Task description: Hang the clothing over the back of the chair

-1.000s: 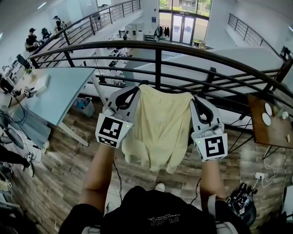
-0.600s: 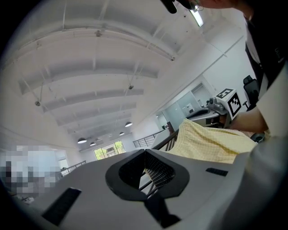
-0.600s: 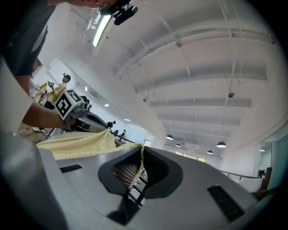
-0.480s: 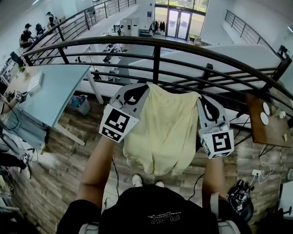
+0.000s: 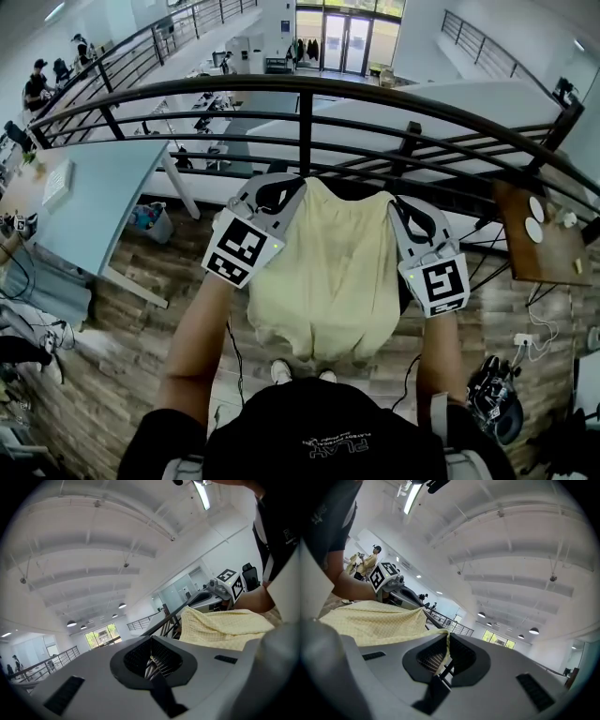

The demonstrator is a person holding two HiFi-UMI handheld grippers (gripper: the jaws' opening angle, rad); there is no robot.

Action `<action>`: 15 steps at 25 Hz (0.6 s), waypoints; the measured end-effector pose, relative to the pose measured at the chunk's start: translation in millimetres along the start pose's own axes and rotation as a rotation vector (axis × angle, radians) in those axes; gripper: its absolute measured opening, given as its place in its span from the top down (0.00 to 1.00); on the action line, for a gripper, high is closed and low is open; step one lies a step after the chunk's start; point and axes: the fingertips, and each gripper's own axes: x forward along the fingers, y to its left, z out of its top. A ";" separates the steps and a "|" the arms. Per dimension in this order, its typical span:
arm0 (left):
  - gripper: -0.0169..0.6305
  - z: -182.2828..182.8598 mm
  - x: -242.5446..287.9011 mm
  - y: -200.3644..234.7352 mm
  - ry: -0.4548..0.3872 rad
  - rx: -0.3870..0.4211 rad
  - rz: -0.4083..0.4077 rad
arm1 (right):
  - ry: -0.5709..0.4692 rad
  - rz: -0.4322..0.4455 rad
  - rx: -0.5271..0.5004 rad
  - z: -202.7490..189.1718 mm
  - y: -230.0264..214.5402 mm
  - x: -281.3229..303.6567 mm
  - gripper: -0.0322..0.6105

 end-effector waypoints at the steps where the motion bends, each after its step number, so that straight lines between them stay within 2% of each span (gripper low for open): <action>1: 0.95 -2.2 1.1 1.9 0.003 -0.005 0.000 | 0.019 0.003 0.006 -5.3 -0.4 1.6 0.90; 15: 0.95 -32.3 11.9 15.4 0.051 -0.037 -0.016 | 0.134 -0.006 0.037 -50.1 -10.4 10.7 0.90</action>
